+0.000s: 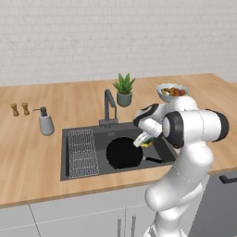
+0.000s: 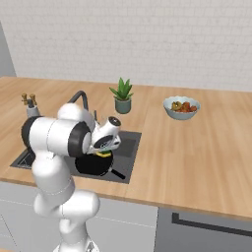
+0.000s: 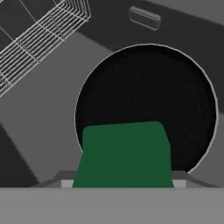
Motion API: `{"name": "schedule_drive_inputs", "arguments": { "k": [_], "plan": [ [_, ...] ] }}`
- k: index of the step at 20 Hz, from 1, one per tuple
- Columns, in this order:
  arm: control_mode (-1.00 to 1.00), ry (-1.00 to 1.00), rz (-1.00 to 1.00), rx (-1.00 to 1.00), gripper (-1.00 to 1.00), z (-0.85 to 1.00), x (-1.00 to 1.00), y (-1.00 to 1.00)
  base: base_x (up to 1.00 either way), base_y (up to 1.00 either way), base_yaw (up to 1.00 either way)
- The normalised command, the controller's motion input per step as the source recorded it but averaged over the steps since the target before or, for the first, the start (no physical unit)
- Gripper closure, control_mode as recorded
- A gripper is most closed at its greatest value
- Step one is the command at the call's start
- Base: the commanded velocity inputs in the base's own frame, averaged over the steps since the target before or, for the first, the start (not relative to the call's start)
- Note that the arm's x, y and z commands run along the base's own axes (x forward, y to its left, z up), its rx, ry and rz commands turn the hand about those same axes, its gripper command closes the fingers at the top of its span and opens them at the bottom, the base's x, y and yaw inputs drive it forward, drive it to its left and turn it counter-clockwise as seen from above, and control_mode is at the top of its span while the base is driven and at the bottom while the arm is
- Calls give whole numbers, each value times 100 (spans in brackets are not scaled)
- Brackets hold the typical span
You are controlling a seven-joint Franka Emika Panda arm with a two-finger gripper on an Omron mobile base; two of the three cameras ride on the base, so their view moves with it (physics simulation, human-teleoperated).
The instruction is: Pick the pan and sponge and place them into the sink. Then turn on the water.
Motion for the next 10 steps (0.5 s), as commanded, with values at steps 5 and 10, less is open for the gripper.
{"name": "schedule_drive_inputs", "arguments": {
  "k": [5,10],
  "plan": [
    [-100,0,16,1,100,-69,32,1,0,0,0],
    [-100,-3,13,0,100,-58,37,12,0,0,0]
  ]
}}
